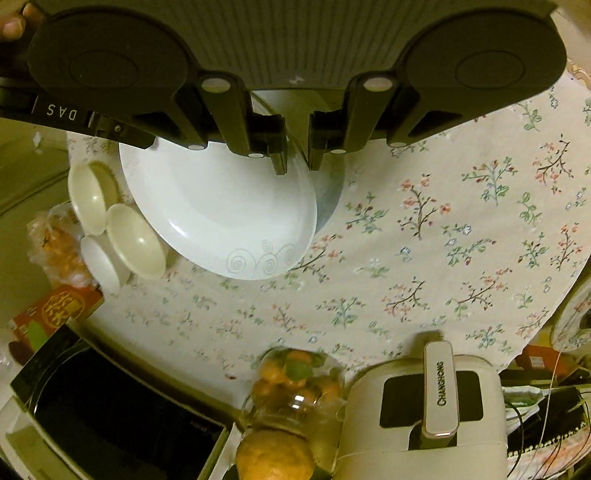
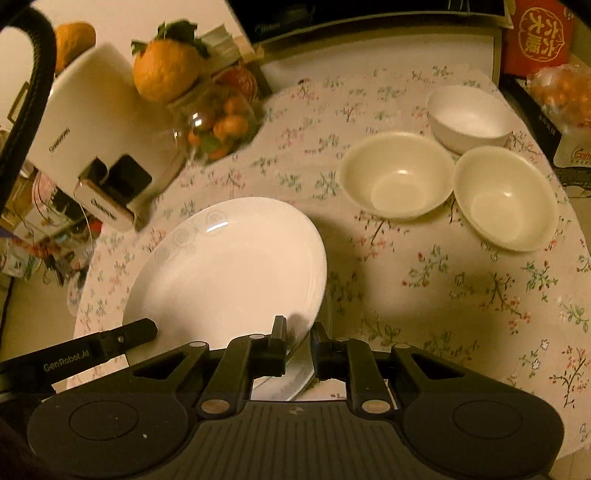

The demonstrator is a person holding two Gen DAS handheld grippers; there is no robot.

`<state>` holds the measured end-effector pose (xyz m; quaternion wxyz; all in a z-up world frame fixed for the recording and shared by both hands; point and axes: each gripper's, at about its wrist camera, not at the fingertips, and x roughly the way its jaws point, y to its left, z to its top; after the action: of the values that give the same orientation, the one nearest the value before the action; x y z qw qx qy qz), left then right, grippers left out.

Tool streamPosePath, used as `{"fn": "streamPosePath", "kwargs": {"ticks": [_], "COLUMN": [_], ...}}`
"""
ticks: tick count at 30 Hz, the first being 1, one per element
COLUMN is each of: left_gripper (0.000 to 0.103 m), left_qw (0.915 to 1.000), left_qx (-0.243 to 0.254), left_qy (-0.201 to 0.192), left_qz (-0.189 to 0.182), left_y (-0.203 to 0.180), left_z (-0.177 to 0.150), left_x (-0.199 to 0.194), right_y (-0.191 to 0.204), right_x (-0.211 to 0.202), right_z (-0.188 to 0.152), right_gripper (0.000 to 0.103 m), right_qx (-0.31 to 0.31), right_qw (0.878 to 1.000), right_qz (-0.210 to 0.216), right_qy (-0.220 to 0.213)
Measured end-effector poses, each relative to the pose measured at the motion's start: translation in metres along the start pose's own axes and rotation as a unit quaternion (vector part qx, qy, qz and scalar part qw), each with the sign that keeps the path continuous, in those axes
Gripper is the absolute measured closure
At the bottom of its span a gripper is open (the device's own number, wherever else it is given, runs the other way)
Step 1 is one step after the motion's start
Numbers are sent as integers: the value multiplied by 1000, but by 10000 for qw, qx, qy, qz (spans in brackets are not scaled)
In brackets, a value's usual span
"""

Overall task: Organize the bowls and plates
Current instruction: 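Lower the white plate onto the blue-patterned plate with both grippers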

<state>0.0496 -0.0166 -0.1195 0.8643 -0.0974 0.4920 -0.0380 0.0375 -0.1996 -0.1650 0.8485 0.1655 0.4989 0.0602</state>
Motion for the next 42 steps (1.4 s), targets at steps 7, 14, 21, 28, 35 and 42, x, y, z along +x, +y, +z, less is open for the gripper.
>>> {"fn": "streamPosePath", "kwargs": {"ticks": [7, 14, 21, 28, 35, 42], "left_gripper": [94, 93, 93, 92, 91, 91], "left_qw": [9997, 9992, 9987, 9975, 9963, 9956], "left_qx": [41, 152, 273, 385, 510, 554], "left_qy": [117, 209, 204, 233, 181, 133], "left_qz": [194, 297, 385, 536, 664, 738], "left_y": [7, 5, -1, -6, -11, -12], "left_z": [-5, -9, -11, -13, -14, -16], "left_x": [2, 5, 8, 13, 14, 14], "right_y": [9, 12, 9, 7, 11, 11], "right_x": [13, 17, 20, 22, 23, 23], "right_z": [-8, -10, -9, -8, -7, -7], "right_gripper": [88, 88, 88, 88, 87, 87], "right_qx": [-139, -197, -187, -244, -387, -449], "right_qw": [9995, 9990, 9987, 9982, 9971, 9965], "right_qz": [-95, -162, -281, -360, -547, -626], "right_qy": [263, 355, 394, 404, 363, 333]}}
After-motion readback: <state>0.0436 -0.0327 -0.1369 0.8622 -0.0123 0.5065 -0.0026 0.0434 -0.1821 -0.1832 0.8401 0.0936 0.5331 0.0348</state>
